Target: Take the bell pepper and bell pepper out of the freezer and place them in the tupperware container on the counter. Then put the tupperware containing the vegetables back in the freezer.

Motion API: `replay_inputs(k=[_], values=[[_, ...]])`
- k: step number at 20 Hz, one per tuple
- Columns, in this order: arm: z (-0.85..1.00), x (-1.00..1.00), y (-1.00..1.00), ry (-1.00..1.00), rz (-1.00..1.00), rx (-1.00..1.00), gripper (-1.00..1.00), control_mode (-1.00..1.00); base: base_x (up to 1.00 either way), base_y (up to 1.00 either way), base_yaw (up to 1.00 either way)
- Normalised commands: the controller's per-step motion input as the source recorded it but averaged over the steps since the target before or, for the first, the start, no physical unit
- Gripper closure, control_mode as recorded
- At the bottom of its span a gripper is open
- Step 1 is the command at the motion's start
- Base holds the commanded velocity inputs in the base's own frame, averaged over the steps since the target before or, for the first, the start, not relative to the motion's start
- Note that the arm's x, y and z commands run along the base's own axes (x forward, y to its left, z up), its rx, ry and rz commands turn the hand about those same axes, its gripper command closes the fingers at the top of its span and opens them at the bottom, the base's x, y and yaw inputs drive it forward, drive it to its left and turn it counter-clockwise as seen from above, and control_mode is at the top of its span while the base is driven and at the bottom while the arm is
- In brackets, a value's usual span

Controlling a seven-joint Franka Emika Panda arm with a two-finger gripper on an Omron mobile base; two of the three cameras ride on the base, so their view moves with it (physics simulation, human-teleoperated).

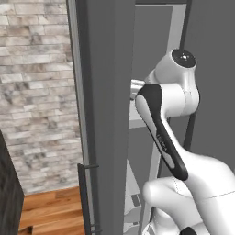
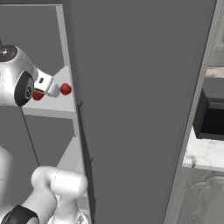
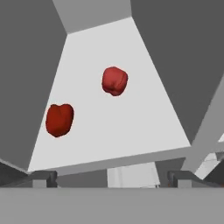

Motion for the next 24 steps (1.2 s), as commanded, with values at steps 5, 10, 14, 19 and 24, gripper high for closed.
replay_inputs(k=[5, 10, 14, 19, 24], values=[[0.0, 0.69, 0.04, 0.0, -0.01, 0.0, -1.0, -1.0, 0.0, 0.0, 0.0], [-0.08, 0.59, 0.05, 0.0, -0.02, 0.0, -1.0, -1.0, 0.0, 0.0, 0.0], [-0.21, 0.44, 0.02, 0.04, -0.07, -0.03, -1.0, -1.0, 0.0, 0.0, 0.0], [-0.24, 0.4, 0.0, 0.06, -0.11, -0.06, -1.0, -1.0, 0.0, 0.0, 0.0], [-0.17, 0.4, 0.0, 0.03, -0.09, -0.03, -1.0, -1.0, 0.0, 0.0, 0.0]])
